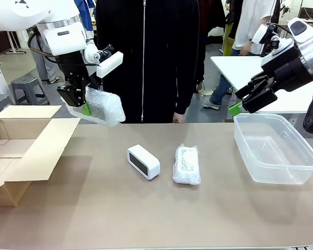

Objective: Separate and place wrapped and unwrapped clocks.
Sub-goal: If the picked Digital clock is wrapped, place it in the Package Box ; if not, place it in the Organizing box.

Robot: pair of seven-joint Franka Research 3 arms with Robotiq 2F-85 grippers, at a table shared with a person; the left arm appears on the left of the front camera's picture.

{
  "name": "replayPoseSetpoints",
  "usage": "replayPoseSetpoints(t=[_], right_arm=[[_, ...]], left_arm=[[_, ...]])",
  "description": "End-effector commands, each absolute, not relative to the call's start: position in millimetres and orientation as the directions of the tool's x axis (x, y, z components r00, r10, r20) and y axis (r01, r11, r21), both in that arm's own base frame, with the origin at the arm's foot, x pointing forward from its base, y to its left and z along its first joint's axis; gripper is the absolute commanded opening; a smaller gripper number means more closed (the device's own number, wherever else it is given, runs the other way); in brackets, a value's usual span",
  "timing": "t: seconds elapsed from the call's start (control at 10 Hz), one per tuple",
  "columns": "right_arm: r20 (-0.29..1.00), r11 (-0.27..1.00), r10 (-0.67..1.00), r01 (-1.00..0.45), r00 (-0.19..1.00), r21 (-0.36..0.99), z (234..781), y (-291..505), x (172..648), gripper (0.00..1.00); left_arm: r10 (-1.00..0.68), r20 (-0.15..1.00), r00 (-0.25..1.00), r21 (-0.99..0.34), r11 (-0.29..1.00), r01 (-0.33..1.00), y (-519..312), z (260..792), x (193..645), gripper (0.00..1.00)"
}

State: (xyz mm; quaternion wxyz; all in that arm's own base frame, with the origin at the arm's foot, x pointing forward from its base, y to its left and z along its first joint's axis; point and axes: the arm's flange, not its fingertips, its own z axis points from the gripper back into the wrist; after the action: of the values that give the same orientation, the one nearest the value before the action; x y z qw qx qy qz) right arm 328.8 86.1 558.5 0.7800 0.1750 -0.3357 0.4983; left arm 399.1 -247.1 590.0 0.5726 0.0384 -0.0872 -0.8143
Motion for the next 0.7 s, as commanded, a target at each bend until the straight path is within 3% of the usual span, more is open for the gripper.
replayPoseSetpoints(t=[0.0, 0.1, 0.3, 0.4, 0.6], right_arm=[[0.709, 0.434, 0.649, -0.9, 0.276, -0.048, 556.3, 86.1, 329.2, 1.0], [0.709, 0.434, 0.649, -0.9, 0.276, -0.048, 556.3, 86.1, 329.2, 1.0], [0.709, 0.434, 0.649, -0.9, 0.276, -0.048, 556.3, 86.1, 329.2, 1.0], [0.709, 0.434, 0.649, -0.9, 0.276, -0.048, 556.3, 86.1, 329.2, 1.0], [0.709, 0.434, 0.649, -0.9, 0.276, -0.048, 556.3, 86.1, 329.2, 1.0]], left_arm=[[-0.995, 0.053, 0.083, 0.176, 0.091, 0.98, -201.0, 611.5, 432.1, 0.53], [-0.972, 0.044, 0.232, 0.198, 0.236, 0.951, -164.1, 611.2, 441.4, 0.53], [-0.951, -0.018, 0.309, 0.317, 0.288, 0.904, -89.2, 593.9, 463.9, 0.53], [-0.904, -0.077, 0.42, 0.392, 0.359, 0.847, -53.3, 578.5, 481.4, 0.53], [-0.85, -0.168, 0.499, 0.346, 0.423, 0.838, -6.1, 546.8, 491.5, 0.53]])
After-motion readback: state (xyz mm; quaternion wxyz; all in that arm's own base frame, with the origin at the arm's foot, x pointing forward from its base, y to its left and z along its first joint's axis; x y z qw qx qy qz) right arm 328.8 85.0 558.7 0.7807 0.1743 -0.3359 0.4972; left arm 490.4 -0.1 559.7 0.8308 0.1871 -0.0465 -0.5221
